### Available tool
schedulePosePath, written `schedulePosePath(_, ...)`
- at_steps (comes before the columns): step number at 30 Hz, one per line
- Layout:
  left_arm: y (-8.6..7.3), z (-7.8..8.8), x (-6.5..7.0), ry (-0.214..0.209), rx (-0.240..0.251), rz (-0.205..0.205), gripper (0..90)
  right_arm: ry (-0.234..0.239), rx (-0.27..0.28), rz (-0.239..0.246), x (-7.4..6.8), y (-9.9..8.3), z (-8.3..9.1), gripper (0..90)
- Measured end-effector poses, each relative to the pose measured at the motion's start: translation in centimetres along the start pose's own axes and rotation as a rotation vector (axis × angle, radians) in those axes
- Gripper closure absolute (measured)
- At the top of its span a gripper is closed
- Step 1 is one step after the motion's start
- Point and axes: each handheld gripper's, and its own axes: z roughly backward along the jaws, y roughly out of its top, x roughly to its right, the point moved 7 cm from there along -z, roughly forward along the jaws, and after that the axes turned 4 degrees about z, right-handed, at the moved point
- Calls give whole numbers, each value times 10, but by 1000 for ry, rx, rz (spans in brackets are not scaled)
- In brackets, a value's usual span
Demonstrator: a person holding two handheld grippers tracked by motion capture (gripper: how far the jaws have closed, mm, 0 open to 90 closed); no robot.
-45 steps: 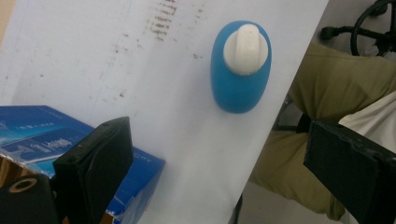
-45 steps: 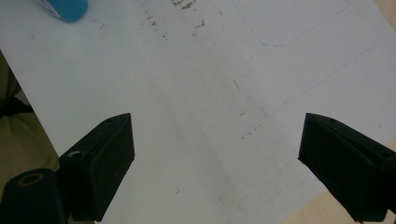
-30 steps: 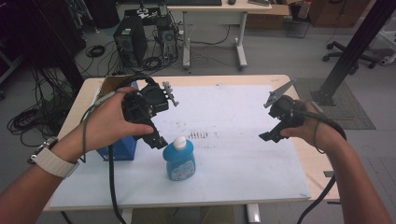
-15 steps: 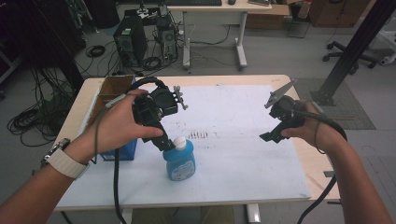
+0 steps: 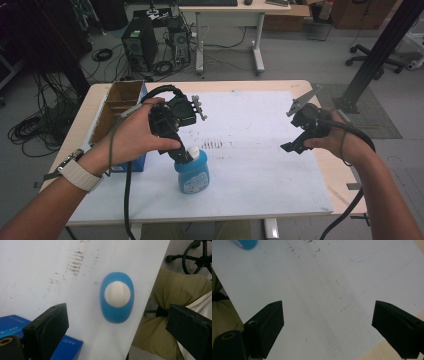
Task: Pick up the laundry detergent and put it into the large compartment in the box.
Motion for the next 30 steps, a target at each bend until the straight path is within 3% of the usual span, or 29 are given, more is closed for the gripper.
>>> schedulePosePath(30,7,-18,0,-9,27,1,63,0,1,-6,0,-4,-1,107)
